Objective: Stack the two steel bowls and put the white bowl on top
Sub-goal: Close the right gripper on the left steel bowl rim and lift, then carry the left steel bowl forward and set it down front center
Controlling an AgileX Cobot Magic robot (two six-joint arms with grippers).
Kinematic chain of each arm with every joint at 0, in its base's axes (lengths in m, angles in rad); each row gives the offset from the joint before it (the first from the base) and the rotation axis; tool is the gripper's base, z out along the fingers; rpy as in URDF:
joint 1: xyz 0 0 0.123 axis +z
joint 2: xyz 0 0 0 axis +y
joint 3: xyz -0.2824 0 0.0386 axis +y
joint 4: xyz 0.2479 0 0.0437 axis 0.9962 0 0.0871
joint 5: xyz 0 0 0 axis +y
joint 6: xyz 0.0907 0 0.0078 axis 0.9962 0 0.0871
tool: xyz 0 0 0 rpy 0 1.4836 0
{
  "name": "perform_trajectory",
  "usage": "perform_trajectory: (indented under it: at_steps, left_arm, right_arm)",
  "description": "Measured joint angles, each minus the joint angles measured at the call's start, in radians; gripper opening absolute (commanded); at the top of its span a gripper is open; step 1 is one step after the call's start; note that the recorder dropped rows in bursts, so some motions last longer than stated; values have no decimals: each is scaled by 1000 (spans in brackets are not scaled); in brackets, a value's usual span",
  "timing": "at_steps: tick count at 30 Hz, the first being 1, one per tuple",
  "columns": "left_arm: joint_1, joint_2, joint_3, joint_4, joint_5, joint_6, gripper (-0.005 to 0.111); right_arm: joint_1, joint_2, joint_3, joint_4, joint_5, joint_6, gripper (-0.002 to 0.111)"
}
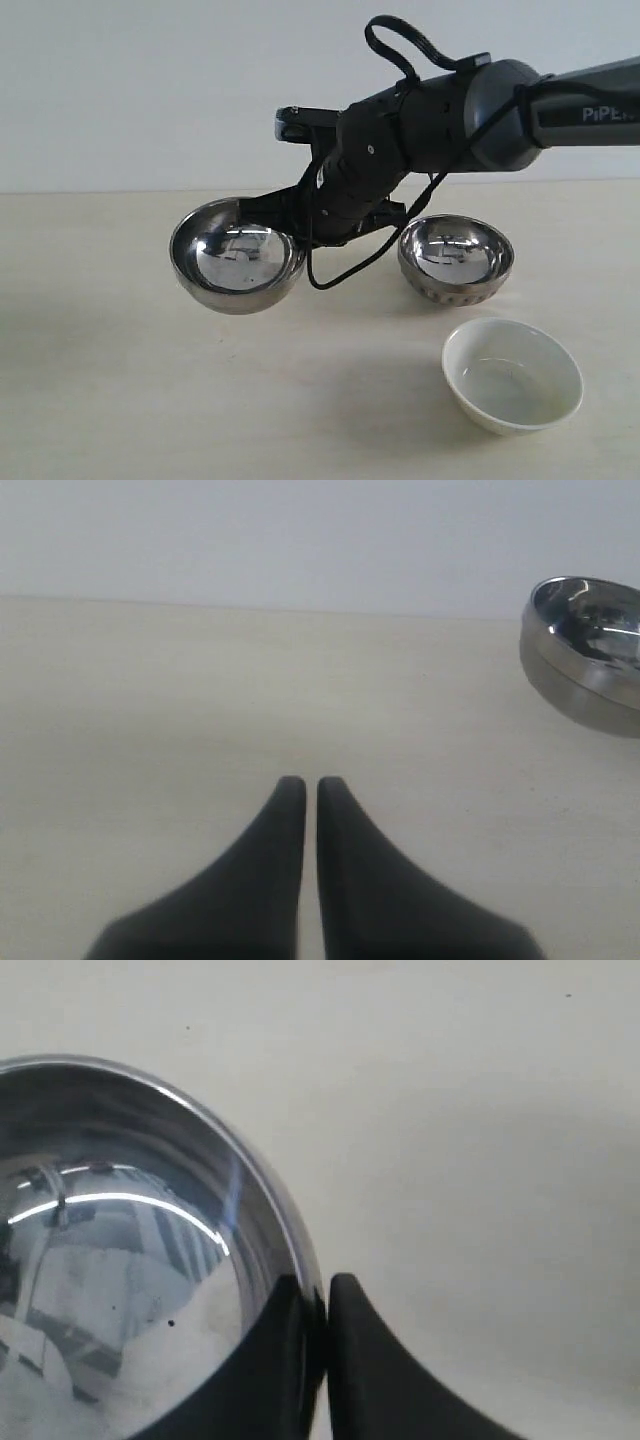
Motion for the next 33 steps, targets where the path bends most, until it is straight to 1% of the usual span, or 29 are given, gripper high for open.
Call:
perform_trajectory:
  at_steps: [4, 9, 15, 18, 25, 33]
  left_arm:
    - [0, 0, 0, 0, 0, 0, 4]
    - [0, 0, 0, 0, 0, 0, 4]
    - [0, 0, 0, 0, 0, 0, 4]
    - [0, 0, 0, 0, 0, 0, 4]
    - [0, 0, 0, 0, 0, 0, 4]
    - [0, 0, 0, 0, 0, 0, 4]
  right_arm:
    - [0, -26, 28, -4, 81, -26, 0]
    - [0, -70, 138, -8, 86, -37, 0]
    - [0, -137, 301, -8, 20, -37, 0]
    - [0, -151, 347, -8, -2, -37, 0]
    - [0, -156, 435, -8, -45, -37, 0]
    - [0, -163, 460, -8, -63, -41, 0]
